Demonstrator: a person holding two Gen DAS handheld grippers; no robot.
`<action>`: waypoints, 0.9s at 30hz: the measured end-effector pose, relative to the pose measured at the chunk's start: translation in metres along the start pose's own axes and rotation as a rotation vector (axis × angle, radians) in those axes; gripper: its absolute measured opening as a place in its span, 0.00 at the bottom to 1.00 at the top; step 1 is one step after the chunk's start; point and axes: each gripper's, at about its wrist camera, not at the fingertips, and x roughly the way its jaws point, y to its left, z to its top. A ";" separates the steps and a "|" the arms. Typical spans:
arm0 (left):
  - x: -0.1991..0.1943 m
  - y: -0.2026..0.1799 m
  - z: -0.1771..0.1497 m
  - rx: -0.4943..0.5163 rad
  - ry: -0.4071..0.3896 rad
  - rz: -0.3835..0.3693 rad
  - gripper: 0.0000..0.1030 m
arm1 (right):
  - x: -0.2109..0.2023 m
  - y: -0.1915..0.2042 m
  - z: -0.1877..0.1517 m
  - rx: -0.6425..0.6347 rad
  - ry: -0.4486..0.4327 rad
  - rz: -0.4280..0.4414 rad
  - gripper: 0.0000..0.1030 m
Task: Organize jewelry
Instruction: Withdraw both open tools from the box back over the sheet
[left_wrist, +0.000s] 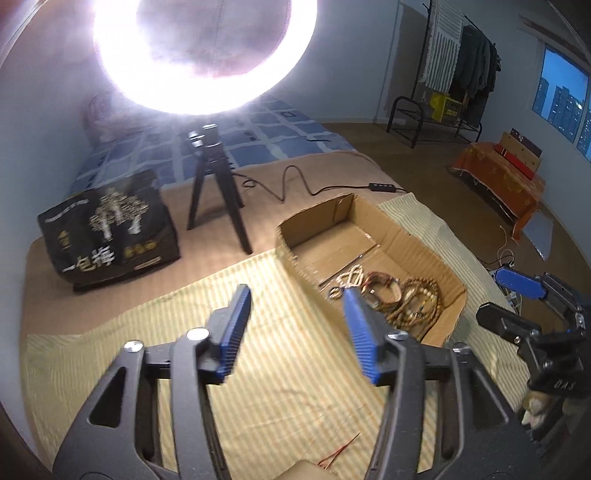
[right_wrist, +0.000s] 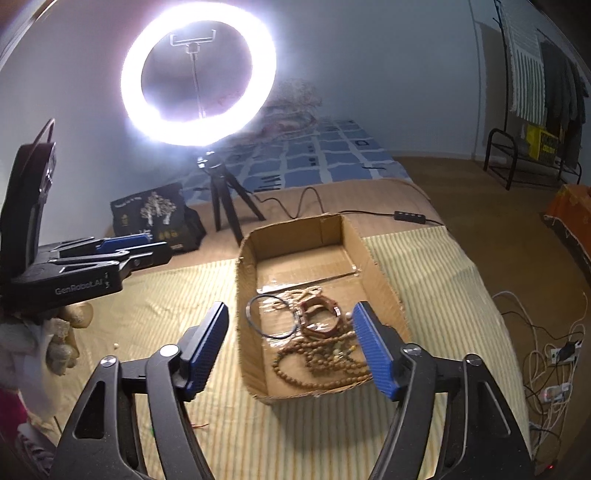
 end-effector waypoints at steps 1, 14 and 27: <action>-0.004 0.005 -0.003 -0.002 -0.002 0.004 0.59 | -0.001 0.004 -0.001 -0.004 0.001 0.009 0.70; -0.032 0.091 -0.068 -0.090 0.072 0.085 0.60 | -0.002 0.060 -0.026 -0.219 0.052 -0.007 0.80; -0.016 0.149 -0.114 -0.201 0.163 0.109 0.60 | 0.012 0.104 -0.066 -0.314 0.153 0.091 0.80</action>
